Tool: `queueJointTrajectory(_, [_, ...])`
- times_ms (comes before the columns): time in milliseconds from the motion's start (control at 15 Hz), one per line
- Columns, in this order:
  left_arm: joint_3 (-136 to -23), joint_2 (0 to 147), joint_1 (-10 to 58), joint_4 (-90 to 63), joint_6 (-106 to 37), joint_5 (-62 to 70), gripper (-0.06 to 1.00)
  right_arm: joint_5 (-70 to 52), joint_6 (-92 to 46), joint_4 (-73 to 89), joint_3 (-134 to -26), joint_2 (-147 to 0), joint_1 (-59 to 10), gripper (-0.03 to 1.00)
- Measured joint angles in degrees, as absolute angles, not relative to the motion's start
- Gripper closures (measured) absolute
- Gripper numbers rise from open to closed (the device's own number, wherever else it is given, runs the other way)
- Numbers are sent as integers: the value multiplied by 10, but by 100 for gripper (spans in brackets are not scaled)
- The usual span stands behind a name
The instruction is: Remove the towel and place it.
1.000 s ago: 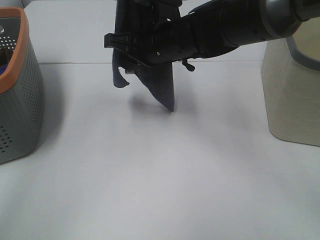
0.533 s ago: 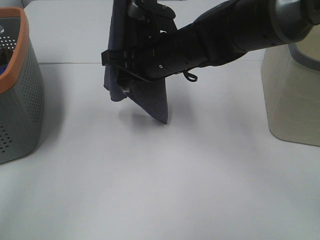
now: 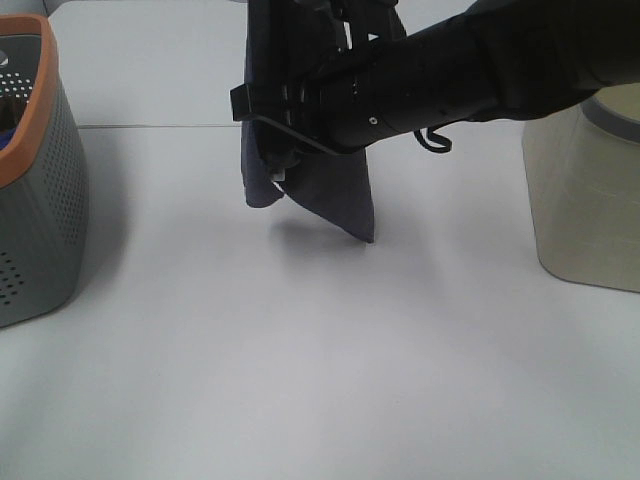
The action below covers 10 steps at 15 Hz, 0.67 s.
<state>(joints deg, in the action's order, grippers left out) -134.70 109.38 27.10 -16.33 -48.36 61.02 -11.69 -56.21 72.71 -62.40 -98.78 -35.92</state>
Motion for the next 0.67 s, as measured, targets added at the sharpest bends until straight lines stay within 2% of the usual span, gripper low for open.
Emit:
queueJointTrajectory(267, [-1347,1094,271,-158,-483,610,94,-163,-535,670,-602,-940,-359,94])
queueJointTrajectory(667, [-1347,1094,271,-112,-422,629,94,-319,-239,336,-602,-891,-359,94])
